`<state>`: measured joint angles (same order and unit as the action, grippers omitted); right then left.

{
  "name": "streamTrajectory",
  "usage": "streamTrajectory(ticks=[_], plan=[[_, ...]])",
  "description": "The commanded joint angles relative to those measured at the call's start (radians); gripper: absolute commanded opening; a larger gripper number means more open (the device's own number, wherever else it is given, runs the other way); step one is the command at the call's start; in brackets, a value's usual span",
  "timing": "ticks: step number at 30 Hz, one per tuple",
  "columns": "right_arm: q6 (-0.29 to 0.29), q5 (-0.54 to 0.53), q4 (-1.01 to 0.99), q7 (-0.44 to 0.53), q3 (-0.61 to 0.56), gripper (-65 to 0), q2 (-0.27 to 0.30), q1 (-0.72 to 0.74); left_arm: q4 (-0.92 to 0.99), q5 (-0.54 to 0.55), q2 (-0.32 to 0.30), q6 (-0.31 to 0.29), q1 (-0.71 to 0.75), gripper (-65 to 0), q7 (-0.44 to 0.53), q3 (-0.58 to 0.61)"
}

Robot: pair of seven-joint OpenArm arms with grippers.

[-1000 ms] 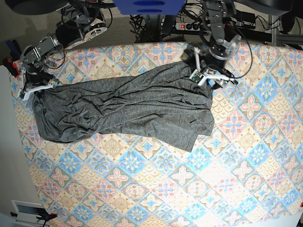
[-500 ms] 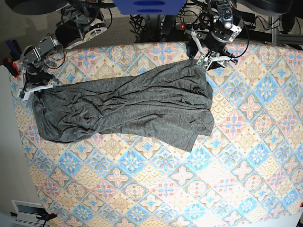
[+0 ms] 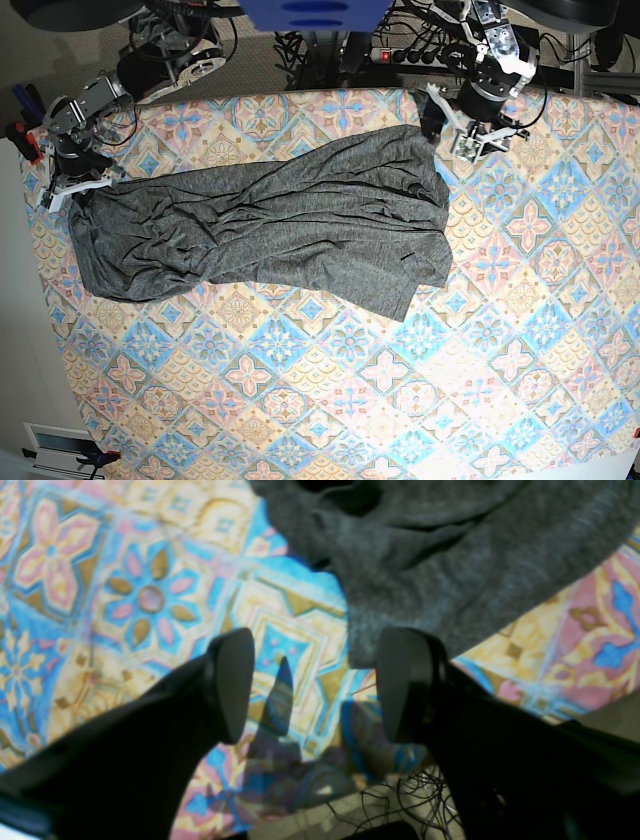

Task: Layout the t-shirt on the table in an organized manner, then fold the t-shirt properly
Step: 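Release and regrasp the shirt edge with the left gripper near the table edge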

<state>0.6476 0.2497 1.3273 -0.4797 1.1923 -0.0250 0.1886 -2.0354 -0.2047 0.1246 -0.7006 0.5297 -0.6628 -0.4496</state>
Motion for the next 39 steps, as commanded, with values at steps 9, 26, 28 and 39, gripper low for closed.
streamTrajectory(ticks=[9,26,28,39], plan=[[-0.004,-0.002,0.011,0.006,-0.002,-65.0,0.015,0.009,0.115,0.004,-0.003,0.002,-0.062,-27.0,0.015,0.015],[-0.004,-0.002,0.011,0.006,-0.002,-65.0,0.015,0.01,0.305,-0.009,-0.03,0.002,-0.101,-53.5,0.015,0.11],[-0.004,-0.002,0.011,0.006,-0.002,-65.0,0.015,0.01,0.327,-0.049,-0.03,0.002,-0.105,-59.2,0.015,0.102],[-0.004,-0.002,0.019,0.008,-0.002,-65.0,0.015,0.01,0.327,-0.172,-0.03,0.002,-0.102,-60.3,0.018,0.015]])
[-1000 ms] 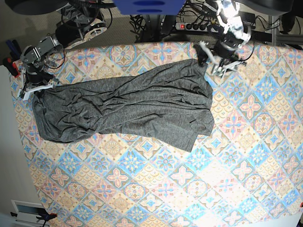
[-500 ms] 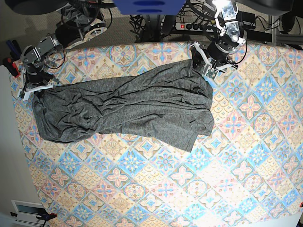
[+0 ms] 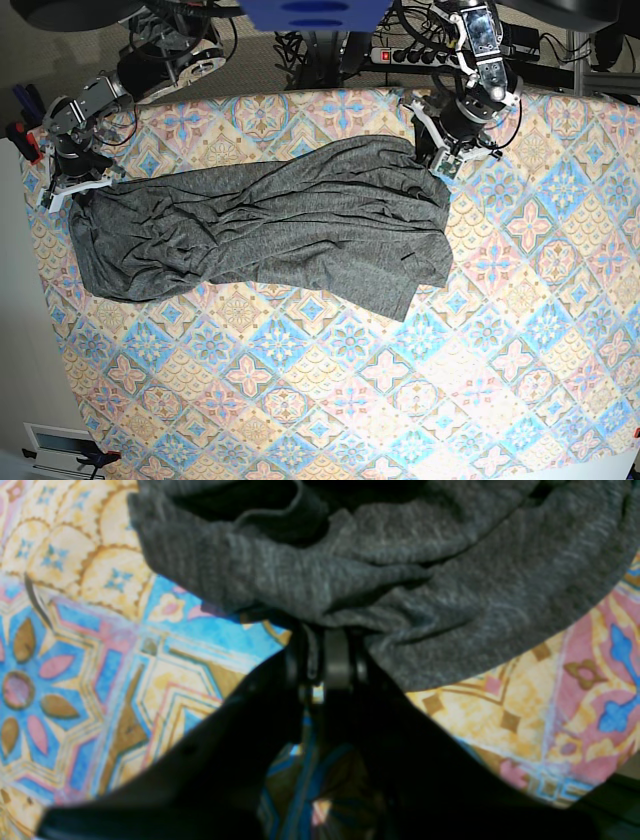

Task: Layout the t-shirt on the table in an organized manner, then fold the t-shirt properly
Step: 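Release and regrasp the shirt edge with the left gripper near the table edge, then pull the shirt edge with both grippers apart to stretch it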

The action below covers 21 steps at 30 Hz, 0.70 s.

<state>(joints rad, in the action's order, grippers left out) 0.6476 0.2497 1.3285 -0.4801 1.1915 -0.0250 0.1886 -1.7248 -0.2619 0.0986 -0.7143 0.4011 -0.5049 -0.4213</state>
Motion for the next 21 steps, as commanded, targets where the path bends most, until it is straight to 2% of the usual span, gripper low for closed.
streamTrajectory(ticks=[1,12,21], plan=[[-0.004,-0.002,0.018,0.008,-0.002,-65.0,0.015,0.01,0.016,-0.115,-0.006,0.016,0.026,-60.3,-0.139,-0.029],[-0.004,-0.005,0.019,0.008,-0.002,-65.0,0.015,0.01,-0.047,-0.106,-0.064,0.016,0.045,-60.3,-0.143,-0.067],[-0.004,-0.005,0.019,0.008,-0.002,-65.0,0.015,0.01,-0.094,-0.106,-0.064,0.016,0.08,-60.3,-0.14,-0.067]])
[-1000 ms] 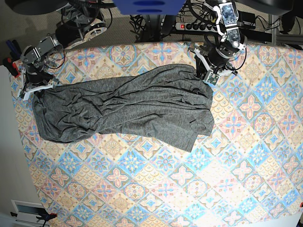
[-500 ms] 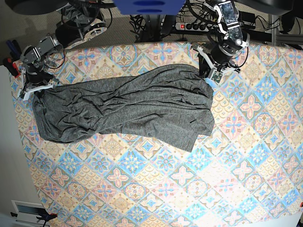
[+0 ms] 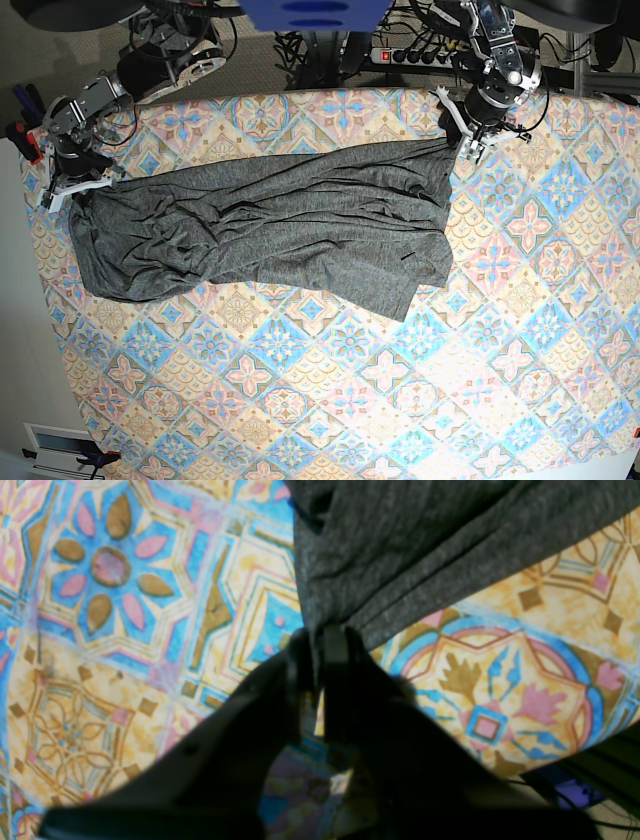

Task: Layout the t-shirt on the table in an organized manner, then fold the t-shirt properly
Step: 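Pull the shirt edge with both grippers apart to stretch it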

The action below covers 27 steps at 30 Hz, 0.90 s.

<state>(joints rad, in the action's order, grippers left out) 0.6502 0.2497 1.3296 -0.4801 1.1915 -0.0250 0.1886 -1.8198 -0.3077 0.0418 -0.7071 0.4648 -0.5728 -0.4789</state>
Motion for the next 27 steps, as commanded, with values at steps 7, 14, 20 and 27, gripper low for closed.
streamTrajectory(ticks=[7,14,20,27], plan=[[-0.007,-0.008,0.018,0.008,0.004,-65.0,0.015,0.01,-0.001,-0.06,-0.007,0.009,0.056,-60.4,-0.068,-0.008],[-0.007,-0.003,0.018,0.008,0.004,-65.0,0.015,-0.01,-0.001,-0.061,-0.02,0.009,0.055,-60.4,-0.068,-0.039],[-0.007,-0.006,0.018,0.008,0.004,-65.0,0.015,-0.048,0.001,-0.069,-0.021,0.009,0.004,-60.4,-0.072,-0.131],[-0.005,-0.005,0.018,0.007,0.004,-65.0,0.015,-0.09,0.004,-0.067,-0.049,0.009,0.002,-60.3,-0.074,-0.137]])
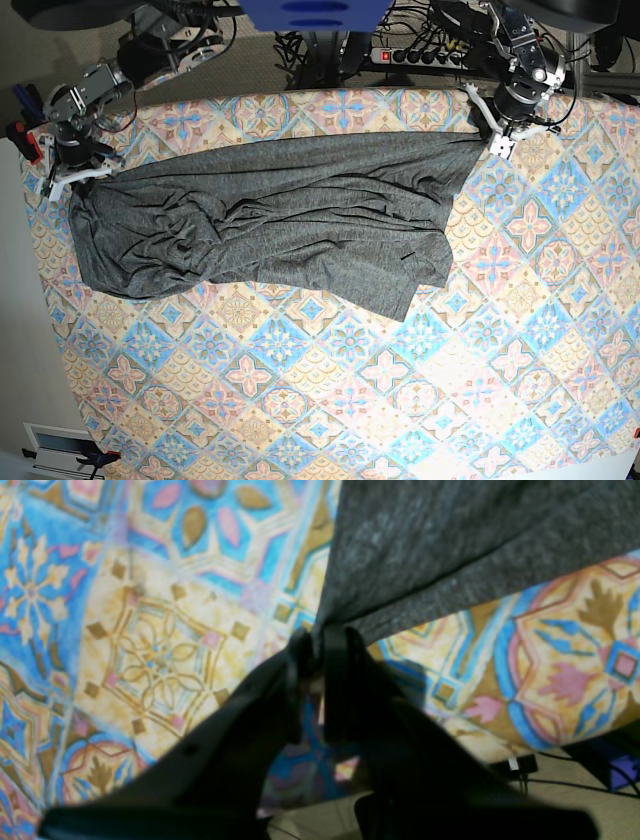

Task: Layout the t-shirt on the table in an organized manner, then fold the t-shirt properly
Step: 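Pull the shirt edge with both grippers apart to stretch it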

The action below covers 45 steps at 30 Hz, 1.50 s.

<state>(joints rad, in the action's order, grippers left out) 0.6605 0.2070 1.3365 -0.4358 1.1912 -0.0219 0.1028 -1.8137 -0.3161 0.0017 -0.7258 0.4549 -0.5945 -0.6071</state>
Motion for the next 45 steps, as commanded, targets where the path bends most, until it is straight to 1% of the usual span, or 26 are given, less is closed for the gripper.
streamTrajectory(ticks=[1,10,15,17,20,23,28,30,32,33,36,39,40,41,45], plan=[[-0.015,0.038,0.011,-0.038,0.003,-65.0,0.012,-0.004,-0.002,-0.061,-0.009,0.028,0.012,-60.3,-0.052,-0.009],[-0.015,0.039,0.011,-0.044,0.005,-65.0,0.012,-0.008,-0.004,-0.062,-0.01,0.028,0.023,-60.3,-0.052,-0.017],[-0.015,0.036,0.015,-0.041,0.005,-65.0,0.009,-0.058,-0.004,-0.062,-0.01,0.028,0.025,-60.3,-0.052,-0.017],[-0.015,0.035,0.038,-0.039,0.005,-65.0,0.009,-0.061,-0.004,-0.062,-0.01,0.028,0.034,-60.3,-0.052,-0.017],[-0.015,0.035,0.123,-0.039,0.005,-65.0,0.007,-0.065,-0.004,-0.062,-0.01,0.028,0.037,-60.3,-0.052,-0.017],[-0.015,0.035,0.171,-0.039,0.005,-65.0,0.007,-0.097,-0.004,-0.062,-0.01,0.028,0.037,-60.3,-0.052,-0.017],[-0.015,0.035,0.169,-0.044,0.0,-65.0,0.007,-0.096,-0.004,-0.064,-0.01,0.028,0.037,-59.8,-0.052,-0.017],[-0.015,0.038,0.169,-0.045,-0.006,-63.7,0.007,-0.096,-0.004,-0.065,-0.01,0.028,0.037,-59.2,-0.054,-0.017],[-0.015,0.038,0.169,-0.045,-0.04,-60.9,0.007,-0.102,-0.004,-0.067,-0.01,0.028,0.038,-56.6,-0.054,-0.017],[-0.014,0.038,0.169,-0.045,-0.064,-58.9,0.007,-0.105,-0.004,-0.078,-0.01,0.028,0.038,-54.4,-0.054,-0.017],[0.023,0.036,0.18,-0.042,-0.124,-51.7,0.007,-0.137,-0.004,-0.142,-0.001,0.028,0.037,-44.3,-0.054,-0.017],[0.031,0.036,0.205,-0.039,-0.136,-46.3,0.007,-0.142,-0.005,-0.157,0.001,0.028,0.037,-34.8,-0.054,-0.015],[0.031,0.036,0.219,-0.039,-0.136,-45.0,0.007,-0.143,-0.007,-0.157,0.001,0.028,0.037,-32.7,-0.054,-0.015],[0.031,0.036,0.232,-0.039,-0.136,-43.6,0.007,-0.143,-0.007,-0.157,0.001,0.028,0.037,-31.3,-0.049,-0.017],[0.031,0.039,0.28,-0.039,-0.136,-41.2,0.007,-0.143,-0.047,-0.157,-0.001,0.028,0.037,-31.5,-0.054,-0.017]])
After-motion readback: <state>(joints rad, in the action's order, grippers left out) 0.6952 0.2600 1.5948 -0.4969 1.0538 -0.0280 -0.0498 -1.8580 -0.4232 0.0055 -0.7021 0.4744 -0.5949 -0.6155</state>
